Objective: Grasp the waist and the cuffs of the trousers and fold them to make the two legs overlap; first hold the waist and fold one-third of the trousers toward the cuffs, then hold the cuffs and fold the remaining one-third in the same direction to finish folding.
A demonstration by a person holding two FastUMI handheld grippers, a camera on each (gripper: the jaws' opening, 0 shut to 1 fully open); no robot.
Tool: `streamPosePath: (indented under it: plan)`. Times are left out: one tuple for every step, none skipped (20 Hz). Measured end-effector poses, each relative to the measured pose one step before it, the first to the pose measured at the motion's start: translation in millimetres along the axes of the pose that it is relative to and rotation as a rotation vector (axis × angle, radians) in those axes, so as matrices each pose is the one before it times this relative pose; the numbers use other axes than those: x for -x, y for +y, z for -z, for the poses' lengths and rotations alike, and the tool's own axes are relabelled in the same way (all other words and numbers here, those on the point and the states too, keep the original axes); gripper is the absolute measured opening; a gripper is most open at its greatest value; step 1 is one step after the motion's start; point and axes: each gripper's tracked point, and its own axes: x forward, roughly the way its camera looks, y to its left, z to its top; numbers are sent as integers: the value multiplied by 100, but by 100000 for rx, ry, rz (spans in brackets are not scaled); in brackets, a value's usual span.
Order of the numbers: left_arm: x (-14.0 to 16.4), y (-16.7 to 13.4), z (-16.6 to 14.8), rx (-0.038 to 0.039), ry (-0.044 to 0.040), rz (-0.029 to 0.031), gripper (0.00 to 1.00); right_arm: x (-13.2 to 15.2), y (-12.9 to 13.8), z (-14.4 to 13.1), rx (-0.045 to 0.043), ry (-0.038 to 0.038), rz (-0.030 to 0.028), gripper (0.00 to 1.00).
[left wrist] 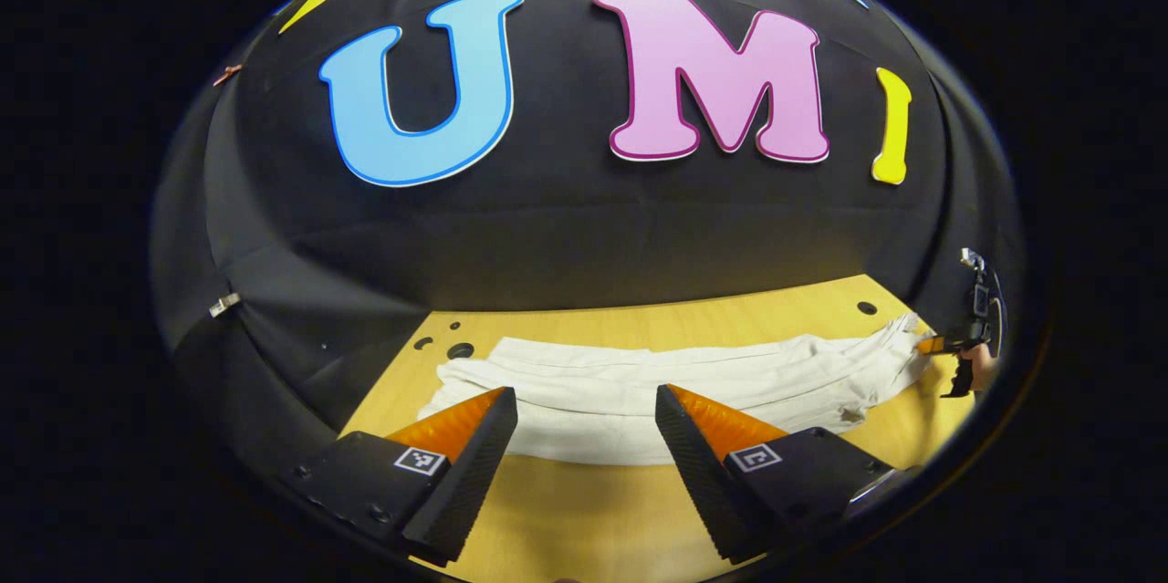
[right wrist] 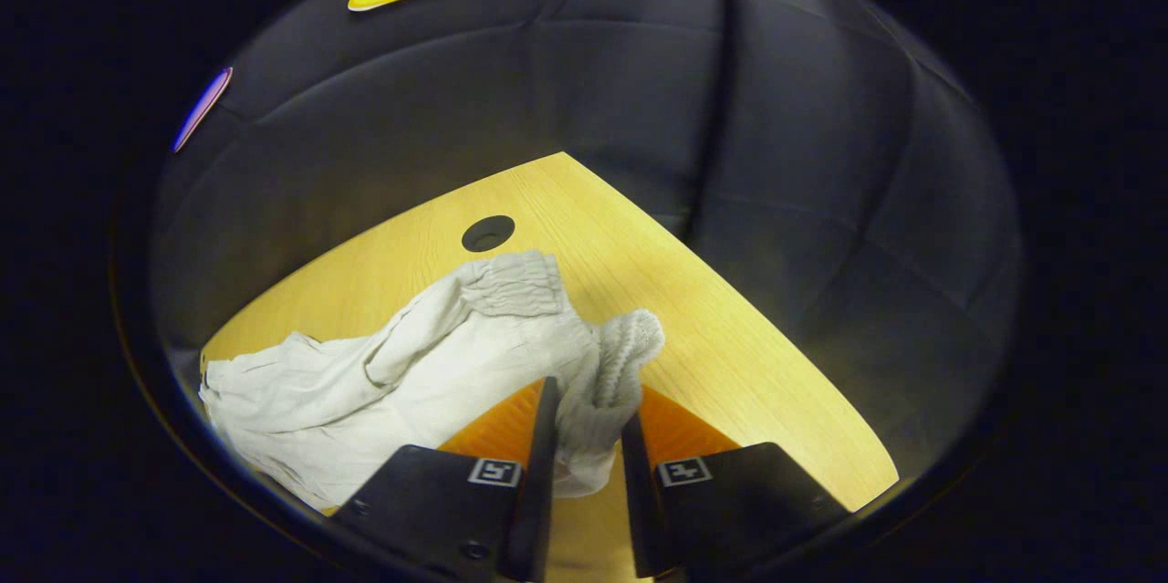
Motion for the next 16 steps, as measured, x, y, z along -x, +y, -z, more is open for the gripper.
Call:
streamPosePath:
  plan:
    - [217, -298, 811, 2713, 1699, 569, 97, -126, 230, 163, -507, 804, 27, 31]
    - [225, 62, 672, 2414, 1842, -597, 97, -78, 83, 187, -684, 782, -921, 31]
    - [163, 160, 638, 2021, 1457, -677, 97, 197, 104, -107, -482, 509, 338, 26]
    - [136, 251, 374, 1677, 878, -533, 97, 101, 57, -32, 742, -307, -49, 21]
    - [213, 384, 324, 1376, 326, -346, 97, -64, 56, 64, 2332, 173, -326, 17]
    - [167, 547, 299, 258, 511, -794, 97, 423, 46, -313, 1469, -522, -165, 16]
    - [164, 748, 290, -63, 916, -1287, 97, 386, 74, -533, 293, -1156, 236, 16]
    - [147, 1015, 237, 441, 1103, -1364, 97, 914, 50, -1091, 448, -2048, 57, 16]
    - [39, 1177, -123, 563, -88, -470, 97, 1467, 350, -1748, 2087, -4043, 374, 16]
    - [27, 640, -122, -201, -172, -313, 97, 1064, 659, -1267, 2483, -3067, -410, 16]
    - [-124, 652, -80, -225, -172, -488, 97, 1146, 641, -1126, 1941, -3291, -225, 16]
    - [-103, 658, -65, 103, 52, -187, 97, 1089, 1051, -1487, 318, -4010, -1565, 16]
    - [-156, 719, 64, 449, -64, -351, 97, 1139, 1166, -1424, -218, -3724, -2053, 16]
    - [-219, 600, -11, 630, -16, 11, 97, 638, 1068, -962, 249, -2081, -1042, 16]
    - [-285, 629, 183, 1125, 284, -183, 97, 631, 1135, -319, 489, -952, -1198, 16]
    - [-178, 562, 166, 1734, 333, 371, 97, 894, 1215, -704, 353, -1356, -1659, 16]
